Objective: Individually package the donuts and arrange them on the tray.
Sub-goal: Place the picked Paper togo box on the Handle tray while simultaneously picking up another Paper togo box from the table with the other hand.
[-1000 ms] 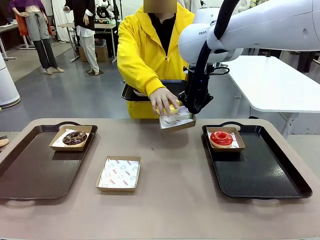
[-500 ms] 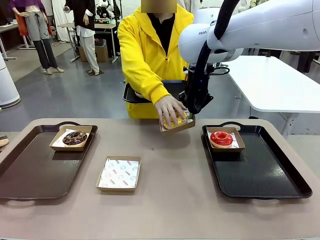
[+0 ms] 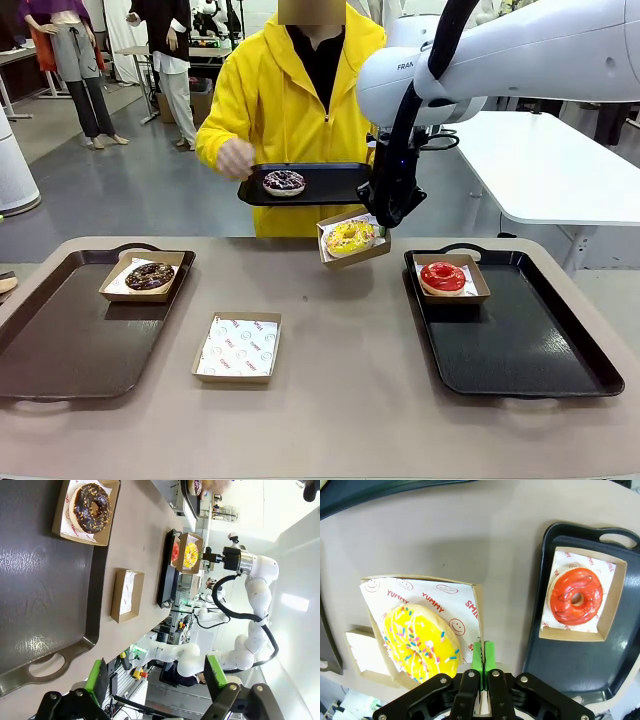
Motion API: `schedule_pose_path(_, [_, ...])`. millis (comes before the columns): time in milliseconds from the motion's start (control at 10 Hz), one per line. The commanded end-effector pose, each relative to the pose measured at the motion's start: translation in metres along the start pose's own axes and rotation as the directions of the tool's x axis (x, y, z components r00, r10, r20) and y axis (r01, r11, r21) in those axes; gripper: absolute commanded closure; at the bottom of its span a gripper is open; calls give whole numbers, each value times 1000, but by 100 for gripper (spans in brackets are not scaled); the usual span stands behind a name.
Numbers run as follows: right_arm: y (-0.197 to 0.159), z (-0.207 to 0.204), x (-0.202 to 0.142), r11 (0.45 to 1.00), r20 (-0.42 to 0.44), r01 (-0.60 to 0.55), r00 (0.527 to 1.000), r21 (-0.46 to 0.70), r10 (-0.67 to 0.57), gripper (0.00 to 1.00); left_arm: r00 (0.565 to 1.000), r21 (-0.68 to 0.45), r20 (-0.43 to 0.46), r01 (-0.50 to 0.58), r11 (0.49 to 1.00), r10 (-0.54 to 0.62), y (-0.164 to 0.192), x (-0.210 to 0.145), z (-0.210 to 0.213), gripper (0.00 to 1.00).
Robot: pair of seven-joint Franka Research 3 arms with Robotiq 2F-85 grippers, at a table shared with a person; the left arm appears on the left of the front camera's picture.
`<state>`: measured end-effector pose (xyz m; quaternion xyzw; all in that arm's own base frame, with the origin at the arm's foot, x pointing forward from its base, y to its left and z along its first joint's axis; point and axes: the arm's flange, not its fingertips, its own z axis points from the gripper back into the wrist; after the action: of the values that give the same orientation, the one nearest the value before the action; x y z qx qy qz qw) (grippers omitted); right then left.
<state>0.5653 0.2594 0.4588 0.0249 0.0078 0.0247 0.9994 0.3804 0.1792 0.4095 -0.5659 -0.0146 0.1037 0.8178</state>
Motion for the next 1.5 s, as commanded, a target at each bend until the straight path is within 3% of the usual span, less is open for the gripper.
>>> schedule_pose_path(0, [-1, 1, -2, 1000, -2, 4, 1000, 8, -4, 100, 1000, -10, -2, 1, 1000, -1, -1, -1, 3, 0])
schedule_pose_path(100, [0, 0, 0, 1000, 0, 0, 1000, 0, 0, 98, 1000, -10, -2, 1, 1000, -1, -1, -1, 3, 0])
schedule_pose_path(200, [-14, 8, -20, 999, -5, -39, 999, -6, 39, 98, 1000, 0, 0, 0, 1000, 0, 0, 0, 0, 0])
schedule_pose_path(500, [-86, 53, -97, 999, 100, -35, 994, 1, 34, 98, 997, 149, -20, 72, 986, -69, -72, 1, -22, 0])
schedule_pose_path(800, [-168, 49, -155, 992, 71, 102, 992, 72, -107, 98, 990, 316, -73, 138, 939, -121, -143, -2, -80, 0])
schedule_pose_path(1000, [-210, 35, -186, 983, 72, 158, 984, 88, -165, 98, 985, 445, -113, 167, 880, -130, -177, 1, -137, 0])
schedule_pose_path(1400, [-274, 9, -195, 979, 135, 136, 978, 151, -157, 98, 982, 648, -136, 187, 738, -129, -194, -3, -230, 0])
